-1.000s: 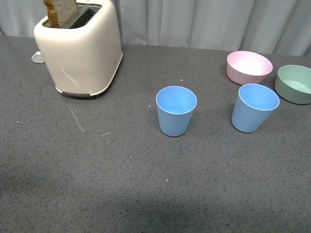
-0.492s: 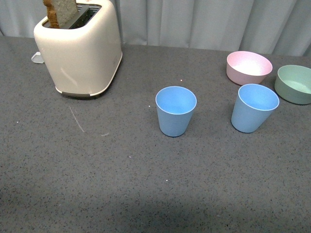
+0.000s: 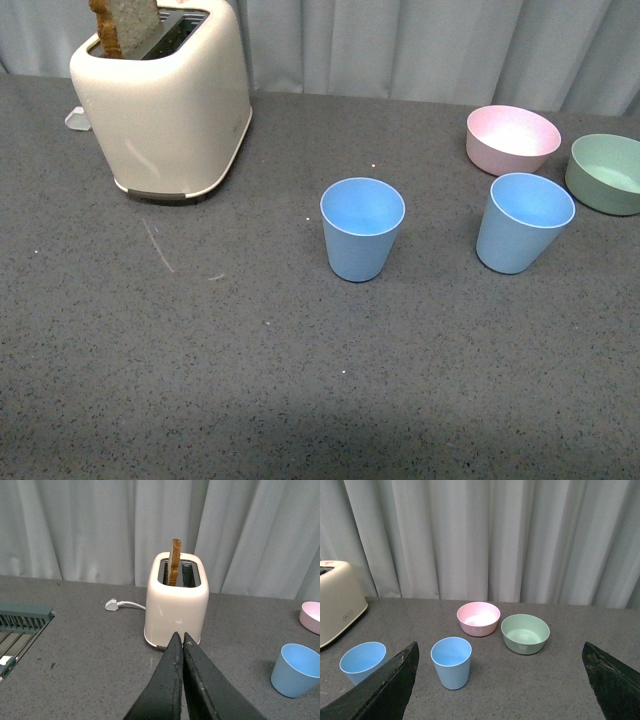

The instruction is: Stack blue cups with both arms

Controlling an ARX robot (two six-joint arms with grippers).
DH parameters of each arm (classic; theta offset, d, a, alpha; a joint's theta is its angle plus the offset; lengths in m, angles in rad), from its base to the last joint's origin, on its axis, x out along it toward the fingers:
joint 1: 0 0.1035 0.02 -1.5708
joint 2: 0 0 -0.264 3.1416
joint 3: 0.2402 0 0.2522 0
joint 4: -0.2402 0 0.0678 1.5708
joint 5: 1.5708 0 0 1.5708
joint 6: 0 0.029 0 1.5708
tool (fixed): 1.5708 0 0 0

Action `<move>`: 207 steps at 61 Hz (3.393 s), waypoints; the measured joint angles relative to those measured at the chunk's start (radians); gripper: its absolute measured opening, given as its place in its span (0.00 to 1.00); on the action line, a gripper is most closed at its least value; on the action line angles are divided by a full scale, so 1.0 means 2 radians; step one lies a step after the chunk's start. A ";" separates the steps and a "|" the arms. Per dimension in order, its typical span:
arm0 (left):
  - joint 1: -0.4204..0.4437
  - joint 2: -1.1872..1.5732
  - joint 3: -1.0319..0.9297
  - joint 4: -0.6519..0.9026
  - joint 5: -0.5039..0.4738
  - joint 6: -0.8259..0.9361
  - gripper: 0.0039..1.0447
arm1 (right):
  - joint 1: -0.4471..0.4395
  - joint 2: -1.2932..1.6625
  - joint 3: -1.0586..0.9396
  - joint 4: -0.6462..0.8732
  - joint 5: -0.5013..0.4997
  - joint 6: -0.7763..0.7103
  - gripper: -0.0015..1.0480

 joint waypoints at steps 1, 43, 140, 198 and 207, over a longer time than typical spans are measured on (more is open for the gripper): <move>0.000 -0.003 0.000 -0.003 0.000 0.000 0.03 | 0.000 0.000 0.000 0.000 0.000 0.000 0.91; 0.000 -0.157 0.000 -0.160 0.000 0.000 0.03 | 0.000 0.000 0.000 0.000 0.000 0.000 0.91; 0.000 -0.158 0.000 -0.161 0.000 0.001 0.94 | 0.025 0.991 0.521 -0.015 -0.009 0.178 0.88; 0.000 -0.158 0.000 -0.161 0.000 0.001 0.94 | 0.063 0.942 0.552 -0.092 -0.093 0.209 0.01; 0.000 -0.158 0.000 -0.161 0.000 0.001 0.94 | 0.098 0.919 0.563 -0.097 -0.113 0.215 0.01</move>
